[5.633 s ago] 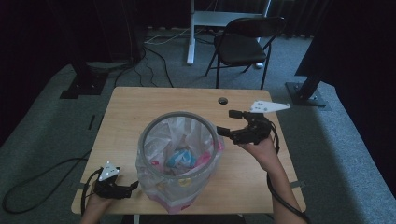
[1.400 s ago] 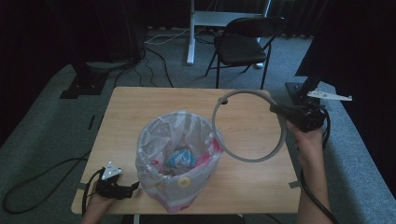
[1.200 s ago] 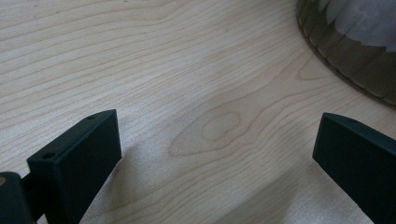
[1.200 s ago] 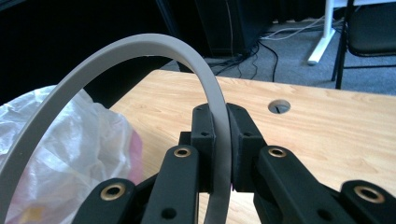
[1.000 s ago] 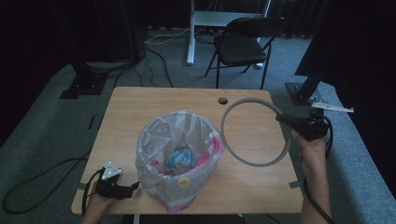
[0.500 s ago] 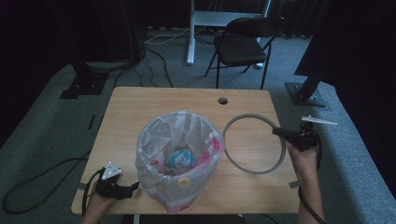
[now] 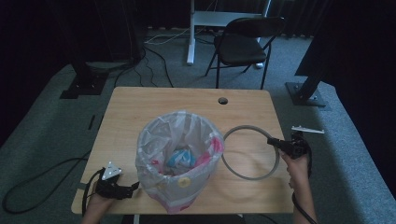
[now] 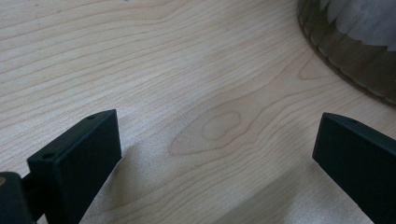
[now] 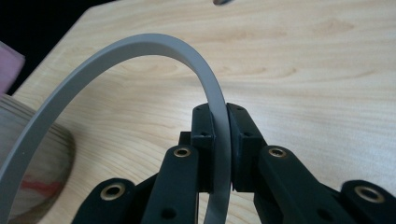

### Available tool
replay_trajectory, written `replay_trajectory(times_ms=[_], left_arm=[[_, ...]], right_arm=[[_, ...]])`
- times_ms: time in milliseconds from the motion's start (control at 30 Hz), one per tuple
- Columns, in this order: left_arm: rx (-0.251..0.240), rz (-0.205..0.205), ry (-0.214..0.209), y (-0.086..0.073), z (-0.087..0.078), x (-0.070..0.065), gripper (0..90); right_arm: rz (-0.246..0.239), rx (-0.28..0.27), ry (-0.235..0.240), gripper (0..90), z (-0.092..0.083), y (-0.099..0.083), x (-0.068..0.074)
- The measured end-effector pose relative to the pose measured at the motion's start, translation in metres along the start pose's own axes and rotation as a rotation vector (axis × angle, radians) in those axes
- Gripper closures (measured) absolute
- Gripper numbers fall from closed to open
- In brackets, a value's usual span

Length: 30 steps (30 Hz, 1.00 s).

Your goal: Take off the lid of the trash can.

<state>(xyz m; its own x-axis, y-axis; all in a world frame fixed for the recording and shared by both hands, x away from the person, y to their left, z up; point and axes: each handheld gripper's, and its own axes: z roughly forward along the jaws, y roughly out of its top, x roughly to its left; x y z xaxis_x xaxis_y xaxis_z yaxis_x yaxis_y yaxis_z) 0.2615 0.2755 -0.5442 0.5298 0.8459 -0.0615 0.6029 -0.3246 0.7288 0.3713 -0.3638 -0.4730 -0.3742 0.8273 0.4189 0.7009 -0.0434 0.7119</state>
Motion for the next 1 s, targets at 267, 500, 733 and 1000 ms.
replay_trajectory(times_ms=[267, 500, 733, 1000], left_arm=[[0.002, -0.002, 0.000, 0.000, 0.000, 0.000, 1.1], [0.001, -0.003, -0.001, 0.000, 0.000, 0.000, 1.1], [0.003, -0.003, -0.002, 0.000, 0.000, 0.000, 1.1], [-0.002, -0.006, -0.003, 0.000, 0.000, 0.001, 1.1]], right_arm=[[0.004, 0.032, -0.025, 82.3, 0.017, -0.013, -0.010], [0.009, 0.042, -0.052, 82.2, 0.026, -0.021, -0.015], [0.002, 0.066, -0.089, 82.2, 0.036, -0.025, -0.018], [-0.019, 0.105, -0.111, 82.2, 0.044, -0.026, -0.018]])
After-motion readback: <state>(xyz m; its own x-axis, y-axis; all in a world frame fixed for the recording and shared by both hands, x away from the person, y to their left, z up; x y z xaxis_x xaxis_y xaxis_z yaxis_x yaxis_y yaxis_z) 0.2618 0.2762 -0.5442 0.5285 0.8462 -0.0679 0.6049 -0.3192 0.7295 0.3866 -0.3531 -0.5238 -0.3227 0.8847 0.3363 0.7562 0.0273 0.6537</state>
